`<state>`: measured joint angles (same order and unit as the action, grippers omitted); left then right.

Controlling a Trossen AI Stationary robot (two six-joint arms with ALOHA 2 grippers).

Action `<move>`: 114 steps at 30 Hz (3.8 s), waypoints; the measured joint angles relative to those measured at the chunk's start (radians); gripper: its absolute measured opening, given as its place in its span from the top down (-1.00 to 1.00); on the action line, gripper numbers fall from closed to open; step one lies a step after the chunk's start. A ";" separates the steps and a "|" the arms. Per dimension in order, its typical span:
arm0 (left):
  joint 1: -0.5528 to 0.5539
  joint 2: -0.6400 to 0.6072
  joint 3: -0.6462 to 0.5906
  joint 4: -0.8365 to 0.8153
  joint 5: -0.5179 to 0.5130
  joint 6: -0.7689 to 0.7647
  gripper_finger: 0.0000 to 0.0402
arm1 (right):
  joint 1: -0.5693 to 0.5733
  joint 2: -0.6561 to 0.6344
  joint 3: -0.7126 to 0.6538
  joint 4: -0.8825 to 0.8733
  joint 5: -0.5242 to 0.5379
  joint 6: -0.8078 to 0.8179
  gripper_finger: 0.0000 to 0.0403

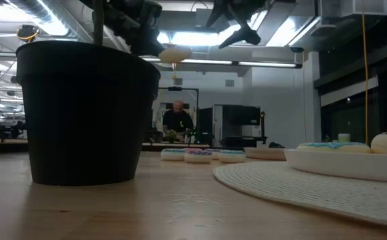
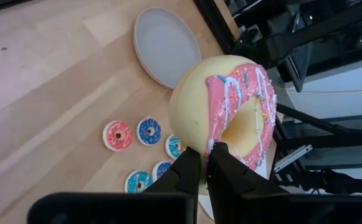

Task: Pick & Place donuts
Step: Put the large pink donut onto the white plate

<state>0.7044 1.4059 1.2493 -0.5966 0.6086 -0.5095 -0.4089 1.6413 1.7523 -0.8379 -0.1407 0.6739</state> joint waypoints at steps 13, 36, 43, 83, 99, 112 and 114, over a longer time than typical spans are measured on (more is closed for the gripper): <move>-0.002 0.071 0.158 -0.181 -0.057 0.075 0.93 | -0.006 0.000 0.000 0.007 -0.003 0.003 -0.50; -0.065 0.271 0.456 -0.233 -0.058 0.120 0.93 | -0.041 0.000 0.000 0.056 -0.019 0.028 -0.50; -0.082 0.271 0.458 -0.214 -0.058 0.114 0.93 | -0.040 0.000 0.000 0.056 -0.019 0.028 -0.50; -0.030 0.249 0.458 -0.202 -0.009 0.144 0.41 | -0.039 -0.001 -0.001 -0.023 -0.086 0.004 0.90; 0.051 0.241 0.458 -0.415 0.120 0.398 0.02 | -0.051 -0.001 -0.001 -0.503 -0.298 -0.480 0.92; 0.050 0.241 0.458 -0.456 0.119 0.480 0.03 | -0.064 -0.002 -0.036 -0.732 -0.333 -0.979 0.91; 0.050 0.241 0.458 -0.455 0.119 0.484 0.04 | -0.064 -0.002 -0.054 -0.732 -0.335 -1.020 0.91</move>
<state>0.7544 1.6466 1.7077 -1.0520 0.7277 -0.0254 -0.4728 1.6394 1.6980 -1.5700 -0.4759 -0.3465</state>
